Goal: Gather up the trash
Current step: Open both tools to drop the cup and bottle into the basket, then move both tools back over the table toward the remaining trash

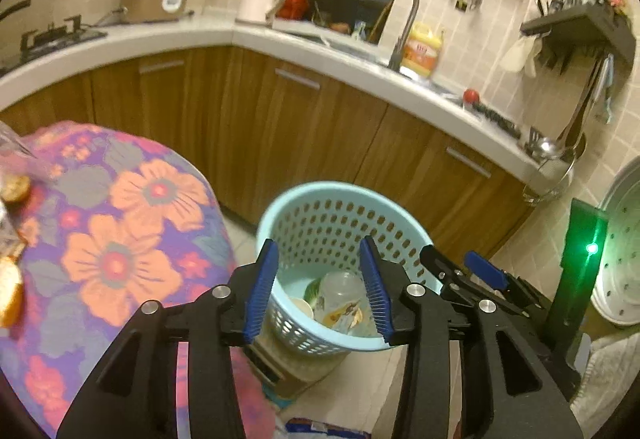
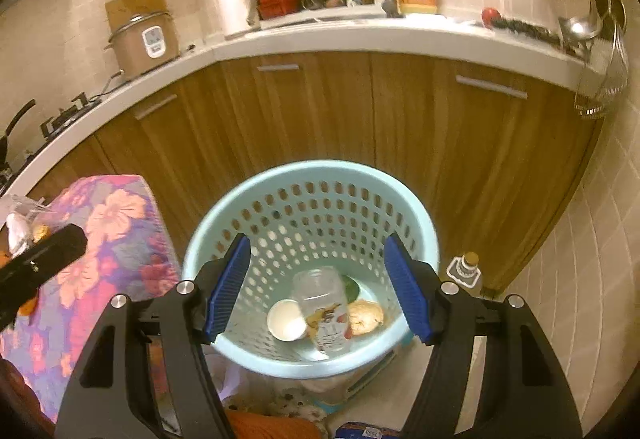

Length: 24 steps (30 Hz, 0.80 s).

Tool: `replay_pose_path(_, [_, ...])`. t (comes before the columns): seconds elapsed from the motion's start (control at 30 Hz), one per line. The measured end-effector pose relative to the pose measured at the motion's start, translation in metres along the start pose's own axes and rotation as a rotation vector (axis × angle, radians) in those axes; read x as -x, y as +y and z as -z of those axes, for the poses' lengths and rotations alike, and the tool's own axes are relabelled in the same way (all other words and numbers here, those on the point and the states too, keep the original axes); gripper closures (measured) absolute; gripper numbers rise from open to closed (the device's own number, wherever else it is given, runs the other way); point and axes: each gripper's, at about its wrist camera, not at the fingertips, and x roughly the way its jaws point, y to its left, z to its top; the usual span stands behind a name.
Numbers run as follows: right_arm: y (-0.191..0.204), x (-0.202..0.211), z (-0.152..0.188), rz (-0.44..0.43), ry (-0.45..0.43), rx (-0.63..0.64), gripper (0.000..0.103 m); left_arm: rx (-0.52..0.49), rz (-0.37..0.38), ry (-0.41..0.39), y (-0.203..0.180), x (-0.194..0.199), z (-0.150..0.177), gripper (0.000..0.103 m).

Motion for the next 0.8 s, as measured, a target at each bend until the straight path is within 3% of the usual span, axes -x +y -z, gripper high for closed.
replay_pose_path(0.47, [0.116, 0.041, 0.006, -0.121, -0.037, 0.131, 0.038, 0.016, -0.083, -0.12, 0.077, 0.112, 0.003, 0.053])
replay_pose_path(0.8, [0.231, 0.042, 0.033, -0.279, 0.002, 0.271, 0.038, 0.126, -0.245, -0.165, 0.186, 0.172, 0.02, 0.043])
